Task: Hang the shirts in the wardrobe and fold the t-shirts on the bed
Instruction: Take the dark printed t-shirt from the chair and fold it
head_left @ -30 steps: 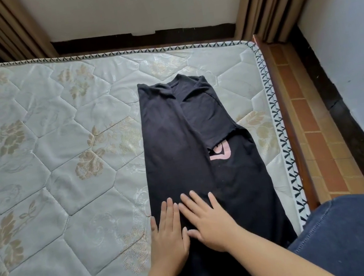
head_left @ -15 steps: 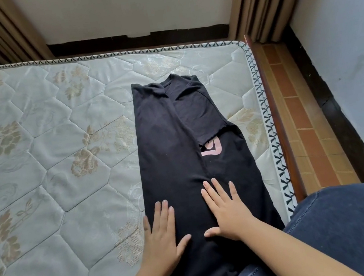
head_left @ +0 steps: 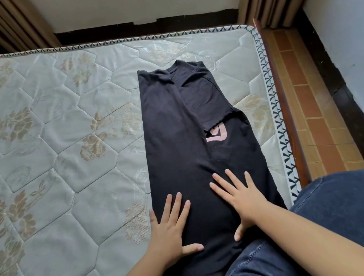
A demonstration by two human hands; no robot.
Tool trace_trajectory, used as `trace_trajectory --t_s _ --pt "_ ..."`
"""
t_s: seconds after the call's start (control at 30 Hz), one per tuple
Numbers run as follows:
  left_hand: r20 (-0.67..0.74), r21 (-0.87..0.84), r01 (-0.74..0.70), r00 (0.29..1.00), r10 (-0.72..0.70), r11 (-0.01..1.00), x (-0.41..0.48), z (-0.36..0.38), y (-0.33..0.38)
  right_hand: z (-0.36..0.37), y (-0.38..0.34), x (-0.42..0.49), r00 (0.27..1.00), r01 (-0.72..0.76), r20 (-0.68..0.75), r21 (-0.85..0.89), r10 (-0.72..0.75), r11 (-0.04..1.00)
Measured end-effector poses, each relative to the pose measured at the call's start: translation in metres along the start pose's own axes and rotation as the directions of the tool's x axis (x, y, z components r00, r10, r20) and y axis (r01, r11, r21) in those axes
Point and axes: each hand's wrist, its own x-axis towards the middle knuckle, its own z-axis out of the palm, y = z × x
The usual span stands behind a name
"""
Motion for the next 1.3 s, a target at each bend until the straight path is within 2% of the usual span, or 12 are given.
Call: trace_trajectory --t_s 0.17,0.27,0.37,0.6,0.7,0.77,0.83,0.9,1.0,1.07,1.2,1.3 --pt "0.059 -0.001 0.035 0.998 -0.035 0.999 -0.005 -0.003 0.005 -0.014 -0.019 -0.001 0.999 -0.043 -0.015 -0.017 0.043 0.999" --pt "0.074 -0.025 0.054 0.996 -0.052 0.998 -0.006 -0.004 0.010 -0.013 -0.048 0.001 0.996 0.052 -0.078 -0.020 -0.054 0.998" --pt "0.059 -0.009 0.059 0.997 -0.058 0.998 -0.006 -0.005 0.011 -0.002 -0.069 0.003 0.995 0.098 -0.015 -0.054 -0.099 0.994" --pt "0.160 0.008 0.067 0.985 -0.067 0.998 -0.011 -0.012 0.008 0.003 -0.014 -0.002 0.999 -0.028 0.040 -0.067 0.030 0.997" --pt "0.161 0.000 0.052 0.986 -0.051 0.999 -0.005 -0.027 0.021 0.000 -0.005 -0.010 0.999 0.002 0.037 0.069 -0.005 0.998" --pt "0.245 -0.062 0.149 0.961 -0.129 0.987 -0.001 -0.041 0.036 -0.008 -0.001 -0.011 1.000 0.018 -0.004 0.308 -0.018 0.951" --pt "0.179 -0.058 0.256 0.954 -0.242 0.965 0.006 -0.050 0.050 -0.014 0.010 -0.010 0.983 -0.018 -0.139 0.570 0.118 0.822" --pt "0.061 -0.104 0.267 0.963 -0.261 0.958 0.013 -0.055 0.057 -0.015 0.026 -0.014 0.898 -0.134 -0.222 0.684 0.380 0.717" --pt "0.016 -0.320 0.256 0.964 -0.265 0.912 0.021 -0.054 0.057 -0.009 0.052 -0.022 0.748 -0.452 -0.040 0.701 0.663 0.552" --pt "0.093 -0.507 0.295 0.953 -0.289 0.810 0.024 -0.055 0.059 -0.001 0.067 -0.025 0.709 -0.591 0.156 0.663 0.687 0.459" --pt "0.249 -0.689 0.378 0.925 -0.288 0.619 0.024 -0.053 0.058 0.003 0.077 -0.024 0.831 -0.547 0.349 0.648 0.432 0.530" --pt "0.324 -0.755 0.393 0.919 -0.223 0.524 0.023 -0.056 0.060 -0.003 0.071 -0.029 0.852 -0.523 0.404 0.622 0.334 0.583"
